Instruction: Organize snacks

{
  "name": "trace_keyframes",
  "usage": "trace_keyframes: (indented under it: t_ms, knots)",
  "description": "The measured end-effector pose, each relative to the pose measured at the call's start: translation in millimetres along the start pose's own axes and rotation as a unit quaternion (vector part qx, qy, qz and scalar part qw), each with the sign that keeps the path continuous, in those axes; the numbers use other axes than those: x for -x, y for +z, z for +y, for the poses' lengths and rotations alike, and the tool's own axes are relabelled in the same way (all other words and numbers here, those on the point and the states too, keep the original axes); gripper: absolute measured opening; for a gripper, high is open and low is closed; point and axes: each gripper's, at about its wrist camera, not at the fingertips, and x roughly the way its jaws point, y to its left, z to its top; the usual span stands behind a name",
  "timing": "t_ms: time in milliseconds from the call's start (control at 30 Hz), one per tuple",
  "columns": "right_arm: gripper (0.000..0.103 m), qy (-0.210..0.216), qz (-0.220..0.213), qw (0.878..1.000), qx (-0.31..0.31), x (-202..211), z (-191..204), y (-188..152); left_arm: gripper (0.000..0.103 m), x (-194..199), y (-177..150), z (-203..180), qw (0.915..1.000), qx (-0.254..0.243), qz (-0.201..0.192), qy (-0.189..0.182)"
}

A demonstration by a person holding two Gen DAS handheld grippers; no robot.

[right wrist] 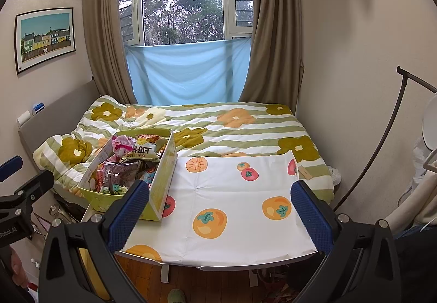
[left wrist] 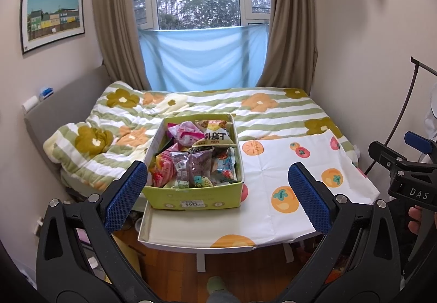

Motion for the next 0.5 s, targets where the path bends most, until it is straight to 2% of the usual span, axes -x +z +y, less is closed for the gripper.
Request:
trace_keyframes:
  t_ms: [200, 500]
  knots:
    - [0.103, 0.002, 0.000, 1.000, -0.001, -2, 2, 1, 0.103, 2, -1, 0, 0.9998, -0.003, -0.005, 0.019]
    - [0.103, 0.010, 0.006, 1.000, 0.004, -16, 6, 0, 0.103, -7, -5, 11, 0.9998, 0.005, -0.006, 0.018]
